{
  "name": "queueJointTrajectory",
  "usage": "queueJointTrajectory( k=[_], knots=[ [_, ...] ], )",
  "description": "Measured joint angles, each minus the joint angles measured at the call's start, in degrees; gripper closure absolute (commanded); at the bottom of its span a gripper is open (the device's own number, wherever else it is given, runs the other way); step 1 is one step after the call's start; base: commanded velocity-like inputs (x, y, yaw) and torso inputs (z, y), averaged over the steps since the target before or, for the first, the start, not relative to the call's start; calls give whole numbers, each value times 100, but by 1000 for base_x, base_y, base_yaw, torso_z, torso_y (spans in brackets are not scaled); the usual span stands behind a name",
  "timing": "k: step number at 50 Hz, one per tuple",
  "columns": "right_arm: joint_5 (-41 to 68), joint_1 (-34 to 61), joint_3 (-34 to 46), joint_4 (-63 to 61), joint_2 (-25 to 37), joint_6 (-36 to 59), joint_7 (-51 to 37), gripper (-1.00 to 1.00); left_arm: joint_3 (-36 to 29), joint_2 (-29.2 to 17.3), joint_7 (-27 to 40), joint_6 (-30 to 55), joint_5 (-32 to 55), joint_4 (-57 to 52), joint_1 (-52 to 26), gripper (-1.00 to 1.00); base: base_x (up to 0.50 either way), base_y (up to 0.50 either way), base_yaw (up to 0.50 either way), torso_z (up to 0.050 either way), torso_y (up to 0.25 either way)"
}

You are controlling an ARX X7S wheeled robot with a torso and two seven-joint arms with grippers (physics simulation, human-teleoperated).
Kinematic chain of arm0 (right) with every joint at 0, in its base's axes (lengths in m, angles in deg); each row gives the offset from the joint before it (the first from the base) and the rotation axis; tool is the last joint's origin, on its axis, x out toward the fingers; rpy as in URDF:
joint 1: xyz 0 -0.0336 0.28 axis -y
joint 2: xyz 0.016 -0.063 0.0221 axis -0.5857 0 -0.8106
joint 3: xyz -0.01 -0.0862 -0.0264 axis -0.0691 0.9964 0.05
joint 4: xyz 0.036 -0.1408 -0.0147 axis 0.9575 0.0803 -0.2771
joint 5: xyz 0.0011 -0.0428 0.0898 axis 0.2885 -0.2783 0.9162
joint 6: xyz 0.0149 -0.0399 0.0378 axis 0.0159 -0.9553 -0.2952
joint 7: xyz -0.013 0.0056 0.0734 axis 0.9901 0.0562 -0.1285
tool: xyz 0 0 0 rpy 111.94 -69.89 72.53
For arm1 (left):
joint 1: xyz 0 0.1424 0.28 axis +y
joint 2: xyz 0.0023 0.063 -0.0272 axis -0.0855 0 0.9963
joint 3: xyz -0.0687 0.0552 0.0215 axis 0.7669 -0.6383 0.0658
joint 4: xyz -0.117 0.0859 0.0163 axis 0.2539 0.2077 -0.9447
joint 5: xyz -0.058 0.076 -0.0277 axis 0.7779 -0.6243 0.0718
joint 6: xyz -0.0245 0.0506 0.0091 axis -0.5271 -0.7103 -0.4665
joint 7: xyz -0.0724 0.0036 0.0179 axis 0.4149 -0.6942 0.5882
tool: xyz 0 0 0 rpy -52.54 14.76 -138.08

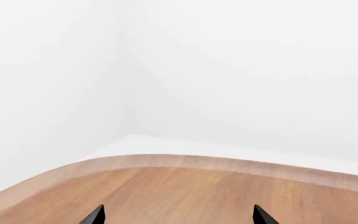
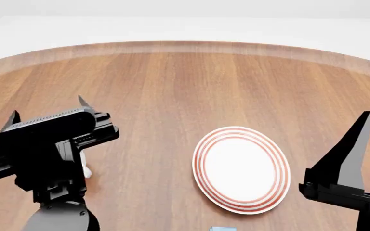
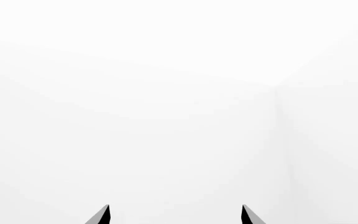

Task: Pick up the white mug and put it on the plate, and put the chocolate pudding to the right of the plate.

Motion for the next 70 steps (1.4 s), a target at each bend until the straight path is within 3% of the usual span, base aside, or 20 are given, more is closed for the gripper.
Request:
queueJointTrajectory(
  k=[9,22,38,52,70],
  knots=[
    [2,-5,24,14,19,-11,-18,-100,-100,207,789,456,340,478,-588,-100,0,0,0,0,0],
    [8,-12,57,31,41,-40,-48,-100,37,307,2396,866,1521,1702,-1396,-100,0,0,0,0,0],
    [32,-16,103,56,70,-74,-78,-100,263,328,3873,644,2802,3112,-1987,-100,0,0,0,0,0],
    [75,-24,152,70,94,-82,-96,-100,358,271,4540,44,3400,3993,-2050,-100,0,0,0,0,0],
    [132,-20,197,80,129,-74,-125,-100,416,204,4905,-736,3489,4758,-1892,-100,0,0,0,0,0]
  ],
)
